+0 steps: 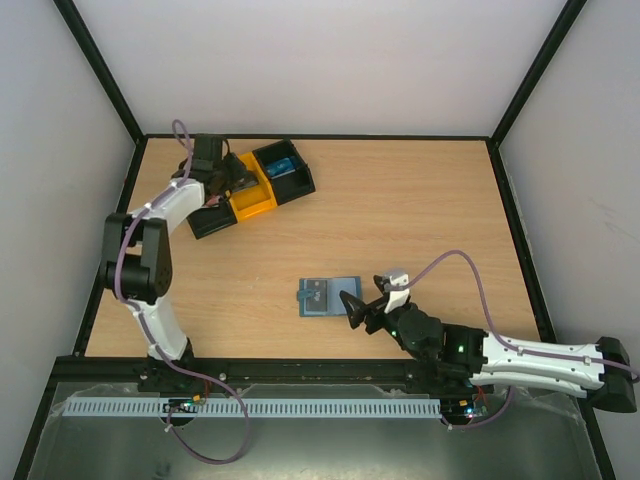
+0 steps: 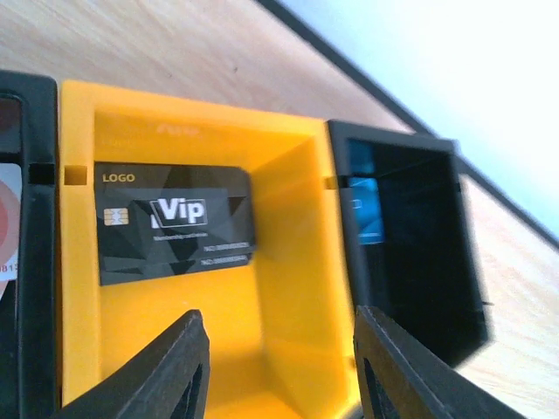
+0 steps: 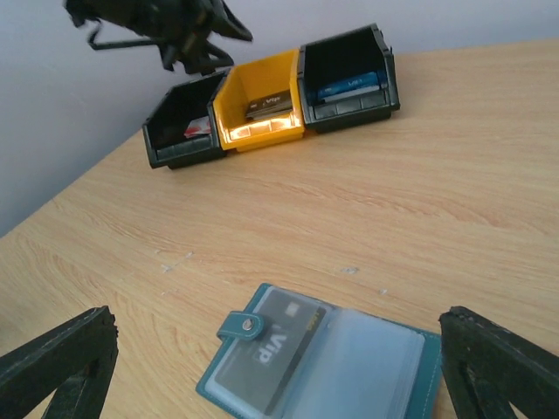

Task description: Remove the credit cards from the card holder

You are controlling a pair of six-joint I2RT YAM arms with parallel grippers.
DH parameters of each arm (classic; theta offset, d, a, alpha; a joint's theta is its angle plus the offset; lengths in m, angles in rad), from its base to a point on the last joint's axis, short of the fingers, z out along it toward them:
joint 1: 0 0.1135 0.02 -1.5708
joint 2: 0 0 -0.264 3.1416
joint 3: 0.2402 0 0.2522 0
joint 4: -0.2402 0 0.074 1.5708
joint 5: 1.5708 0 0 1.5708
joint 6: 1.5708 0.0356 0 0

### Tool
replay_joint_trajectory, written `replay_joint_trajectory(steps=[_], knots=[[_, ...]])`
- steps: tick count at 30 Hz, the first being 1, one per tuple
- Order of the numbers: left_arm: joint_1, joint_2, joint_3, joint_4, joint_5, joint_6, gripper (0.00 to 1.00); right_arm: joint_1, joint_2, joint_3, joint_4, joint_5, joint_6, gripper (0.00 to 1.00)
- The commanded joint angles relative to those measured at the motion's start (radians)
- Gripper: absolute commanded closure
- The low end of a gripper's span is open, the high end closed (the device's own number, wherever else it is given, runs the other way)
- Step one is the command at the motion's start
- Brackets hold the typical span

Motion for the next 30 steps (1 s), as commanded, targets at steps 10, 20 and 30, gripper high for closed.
replay_joint_trajectory(steps=[10, 20, 30], knots=[[-0.015, -0.374, -0.275, -0.088, 0.262, 0.065, 0.43, 0.005, 0.126, 0.15, -0.21, 0.084, 0.27, 0.02], [-0.196, -0.57, -0.66, 0.082, 0.381, -0.029, 0.39, -0.021, 0.184, 0.194, -0.308, 0.144, 0.386, 0.02], [-0.49, -0.618, -0.803, 0.208, 0.302, -0.142, 0.4, -0.054, 0.267, 0.125, -0.107, -0.041, 0.416, 0.13]])
